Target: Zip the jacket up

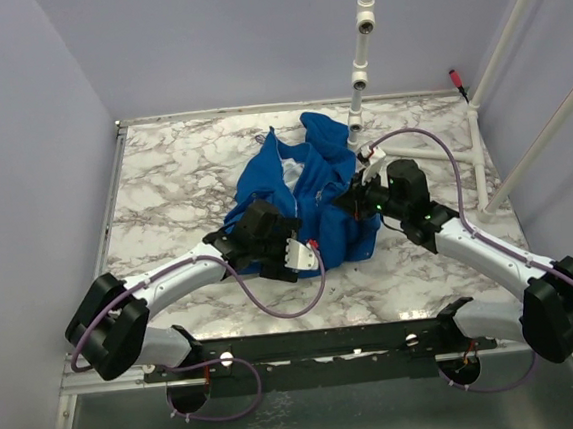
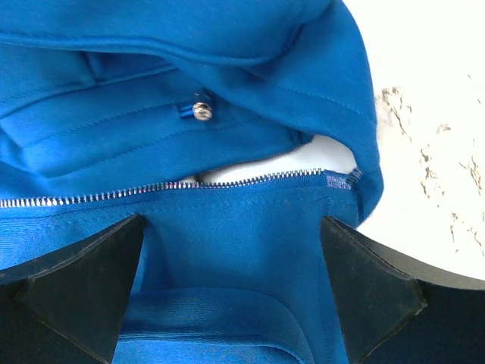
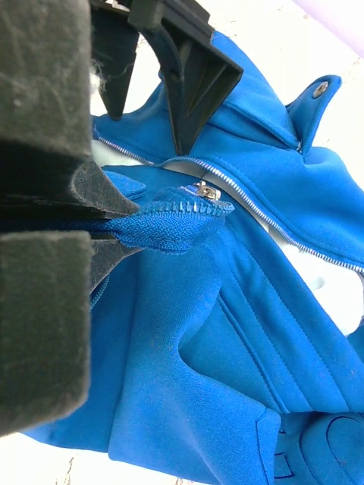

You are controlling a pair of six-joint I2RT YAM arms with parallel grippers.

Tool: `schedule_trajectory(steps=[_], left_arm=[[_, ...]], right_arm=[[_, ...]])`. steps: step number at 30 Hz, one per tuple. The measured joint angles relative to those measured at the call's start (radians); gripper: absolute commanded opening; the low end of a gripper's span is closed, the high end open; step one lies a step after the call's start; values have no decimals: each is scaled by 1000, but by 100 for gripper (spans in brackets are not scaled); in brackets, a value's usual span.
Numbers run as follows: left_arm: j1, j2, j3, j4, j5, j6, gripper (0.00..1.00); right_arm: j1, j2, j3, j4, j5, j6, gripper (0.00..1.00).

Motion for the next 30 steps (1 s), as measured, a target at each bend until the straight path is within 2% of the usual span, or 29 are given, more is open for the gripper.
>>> schedule_trajectory(steps=[10, 15, 17, 20, 23, 25, 30], left_arm=[[8, 93, -1, -65, 1, 70, 92], [19, 135, 3, -71, 4, 89, 81], [34, 142, 2, -71, 13, 103, 72], [60, 154, 5, -70, 33, 122, 47], [88, 171, 7, -64, 45, 154, 30], [103, 180, 7, -57, 47, 167, 23], [122, 180, 6, -45, 52, 169, 13]], right_arm=[[-1, -12, -24, -1, 1, 1, 1], [-3, -47, -36, -14, 1, 1, 1], [-6, -61, -37, -18, 1, 1, 1], [-8, -72, -38, -23, 1, 4, 1], [-13, -73, -42, -23, -1, 11, 1], [-14, -73, -43, -24, -2, 16, 1], [-21, -70, -43, -31, -5, 20, 1]])
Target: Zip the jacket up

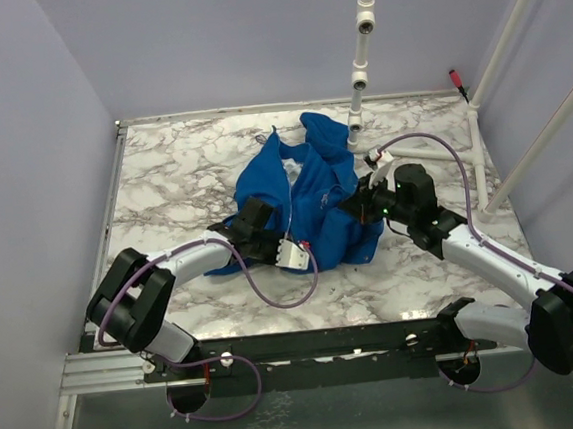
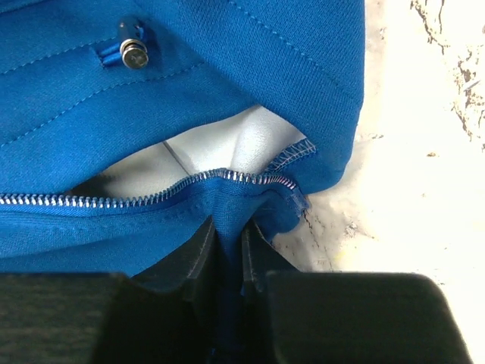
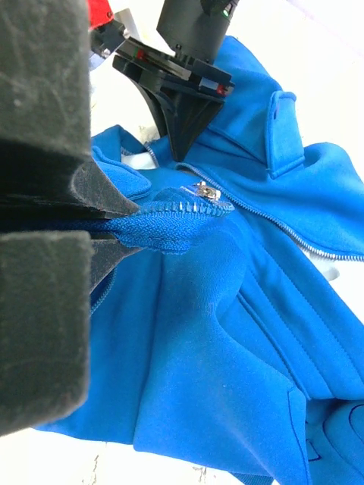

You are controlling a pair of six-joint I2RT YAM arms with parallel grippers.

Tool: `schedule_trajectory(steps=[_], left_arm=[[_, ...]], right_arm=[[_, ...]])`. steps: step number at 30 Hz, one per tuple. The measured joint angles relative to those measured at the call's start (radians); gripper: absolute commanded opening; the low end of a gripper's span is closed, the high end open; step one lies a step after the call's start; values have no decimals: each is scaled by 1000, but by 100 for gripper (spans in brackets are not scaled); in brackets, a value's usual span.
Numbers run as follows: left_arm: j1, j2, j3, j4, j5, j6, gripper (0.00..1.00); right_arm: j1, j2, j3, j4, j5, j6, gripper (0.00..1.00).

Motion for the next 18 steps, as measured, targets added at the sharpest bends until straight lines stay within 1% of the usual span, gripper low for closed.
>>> schedule_trajectory(steps=[5, 11, 14, 18], left_arm=[[13, -40, -12, 2, 18, -9, 4], [19, -143, -31, -2, 36, -23, 4], [19, -198, -31, -4, 44, -40, 6], [19, -255, -29, -17, 59, -59, 16]], right_arm=[[-8, 4, 0, -3, -1, 6, 1], [-14, 5, 0, -14, -2, 6, 1], [-18, 5, 0, -16, -2, 6, 1], [-19, 6, 0, -16, -3, 6, 1]])
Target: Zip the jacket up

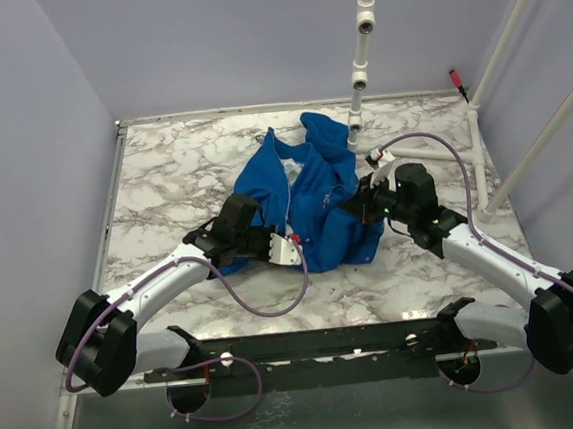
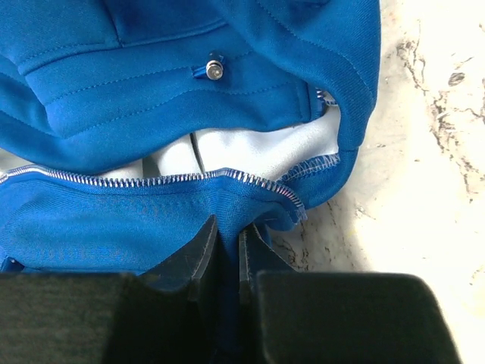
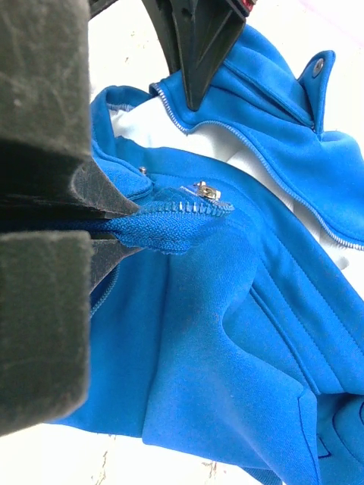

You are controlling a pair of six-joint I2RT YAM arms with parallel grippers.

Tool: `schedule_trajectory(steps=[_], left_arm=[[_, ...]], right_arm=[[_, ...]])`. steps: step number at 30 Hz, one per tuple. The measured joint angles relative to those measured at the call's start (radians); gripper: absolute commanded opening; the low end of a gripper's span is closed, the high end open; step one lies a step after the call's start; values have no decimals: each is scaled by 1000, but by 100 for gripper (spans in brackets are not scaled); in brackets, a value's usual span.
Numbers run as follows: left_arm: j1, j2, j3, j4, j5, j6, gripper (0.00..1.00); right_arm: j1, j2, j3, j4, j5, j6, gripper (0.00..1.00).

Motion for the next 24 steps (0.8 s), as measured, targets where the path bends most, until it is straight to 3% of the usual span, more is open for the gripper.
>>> schedule_trajectory(steps=[15, 19, 24], left_arm=[[6, -32, 8, -153, 13, 32, 24], [6, -33, 4, -158, 14, 42, 20], [7, -33, 6, -161, 14, 41, 5]], right_arm=[[0, 36, 50, -21, 2, -18, 1], [0, 45, 50, -21, 2, -20, 1], [0, 71, 58, -23, 15, -27, 1]])
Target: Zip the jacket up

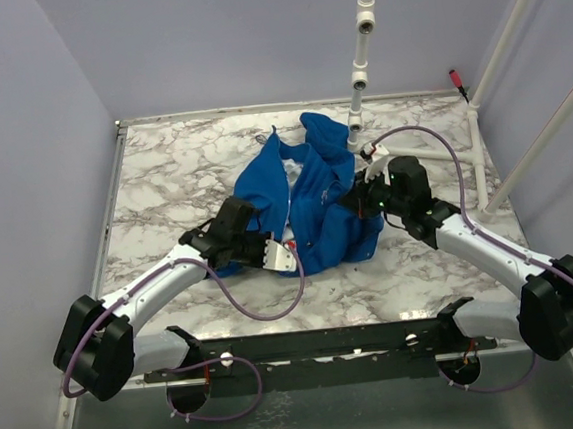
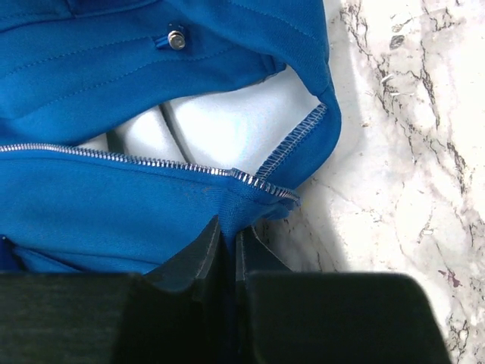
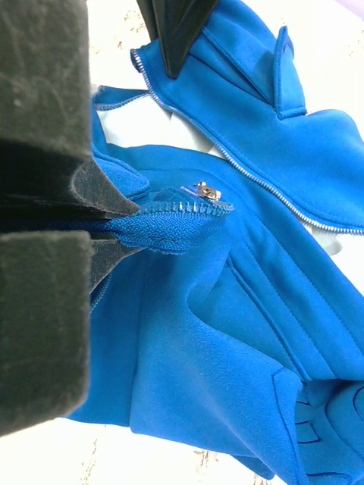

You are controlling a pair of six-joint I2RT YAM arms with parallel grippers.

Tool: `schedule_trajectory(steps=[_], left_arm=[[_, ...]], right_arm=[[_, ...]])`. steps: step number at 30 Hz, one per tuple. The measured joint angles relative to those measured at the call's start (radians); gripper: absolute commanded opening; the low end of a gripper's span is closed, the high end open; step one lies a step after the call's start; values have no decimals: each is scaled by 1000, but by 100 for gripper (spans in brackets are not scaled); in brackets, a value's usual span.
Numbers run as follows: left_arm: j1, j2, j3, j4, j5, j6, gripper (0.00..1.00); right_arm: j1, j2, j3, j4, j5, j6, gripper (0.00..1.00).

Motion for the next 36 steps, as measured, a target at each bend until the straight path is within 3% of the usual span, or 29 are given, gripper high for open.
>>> schedule_trajectory(steps=[2, 6, 11, 15, 21, 24, 27, 33, 36], left_arm=[[3, 0, 10, -6, 0, -17, 0], [5, 13, 90, -35, 5, -103, 4], [7, 63, 270, -31, 24, -298, 7], [11, 79, 347, -27, 30, -439, 0], [46, 132, 439, 0, -19, -748, 0], [170, 113, 449, 19, -43, -893, 0], [322, 62, 449, 21, -132, -948, 0], [592, -107, 475, 161, -475, -869, 0], [602, -174, 513, 198, -443, -840, 0]], right_arm=[[0, 11, 12, -2, 3, -1, 1], [0, 13, 35, -15, 14, -6, 1], [0, 9, 55, -44, 18, -18, 1], [0, -13, 58, -79, 4, -39, 1], [0, -49, 64, -101, -113, -63, 1], [0, -25, 122, -113, -171, -73, 1], [0, 34, 222, -109, -198, -77, 1], [37, 157, 423, -72, -192, -80, 1], [69, 188, 478, -50, -184, -87, 1]])
